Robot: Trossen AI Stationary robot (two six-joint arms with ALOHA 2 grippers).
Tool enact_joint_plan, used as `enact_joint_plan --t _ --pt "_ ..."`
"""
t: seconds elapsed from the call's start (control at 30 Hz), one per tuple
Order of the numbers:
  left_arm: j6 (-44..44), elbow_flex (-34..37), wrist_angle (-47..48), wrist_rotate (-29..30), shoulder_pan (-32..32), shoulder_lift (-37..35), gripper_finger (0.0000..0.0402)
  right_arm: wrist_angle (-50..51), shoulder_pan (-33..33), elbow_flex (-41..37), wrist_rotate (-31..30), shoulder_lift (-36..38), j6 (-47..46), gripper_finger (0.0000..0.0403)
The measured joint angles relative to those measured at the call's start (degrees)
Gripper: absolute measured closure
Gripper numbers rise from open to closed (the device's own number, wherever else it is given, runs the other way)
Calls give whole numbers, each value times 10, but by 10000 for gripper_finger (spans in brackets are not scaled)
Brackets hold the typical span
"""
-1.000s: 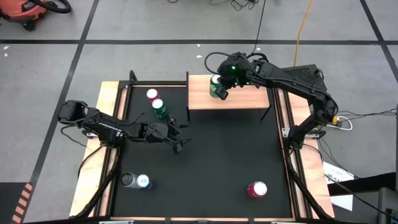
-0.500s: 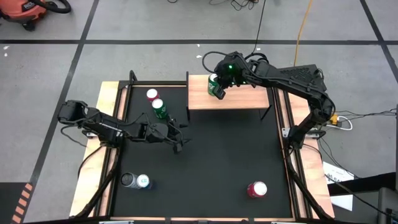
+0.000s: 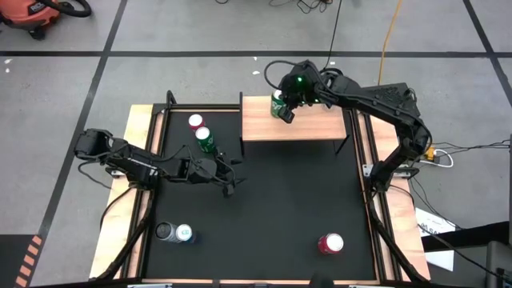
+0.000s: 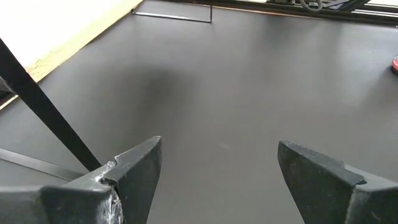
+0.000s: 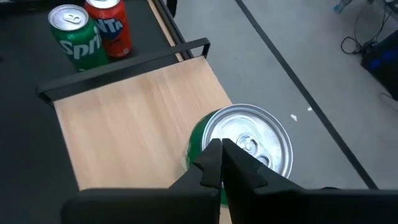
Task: Place canned beverage on shelf
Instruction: Put the bottom green soda can on the shelf, then adjust the blue soda can on the shelf
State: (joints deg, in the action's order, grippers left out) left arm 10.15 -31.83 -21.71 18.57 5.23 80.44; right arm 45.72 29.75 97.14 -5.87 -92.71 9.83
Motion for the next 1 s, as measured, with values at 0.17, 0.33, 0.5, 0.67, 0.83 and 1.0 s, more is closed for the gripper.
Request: enact_joint_plan --t 0.17,0.33,0.5,0.67,0.83,1.0 --pt "0 0 -1 3 0 0 87 -6 15 0 0 -1 15 403" --pt "0 0 -2 4 0 0 87 -9 25 -1 1 -1 28 403" --pt "0 0 -2 4 0 0 87 -11 32 -1 2 -1 33 403" --pt "-1 0 -2 4 0 0 87 -17 32 -2 -2 10 47 403" --pt "-15 0 -1 4 0 0 87 -31 35 -3 -15 42 46 403" --pt "-15 0 -3 4 0 0 87 -27 58 -2 -64 60 39 403"
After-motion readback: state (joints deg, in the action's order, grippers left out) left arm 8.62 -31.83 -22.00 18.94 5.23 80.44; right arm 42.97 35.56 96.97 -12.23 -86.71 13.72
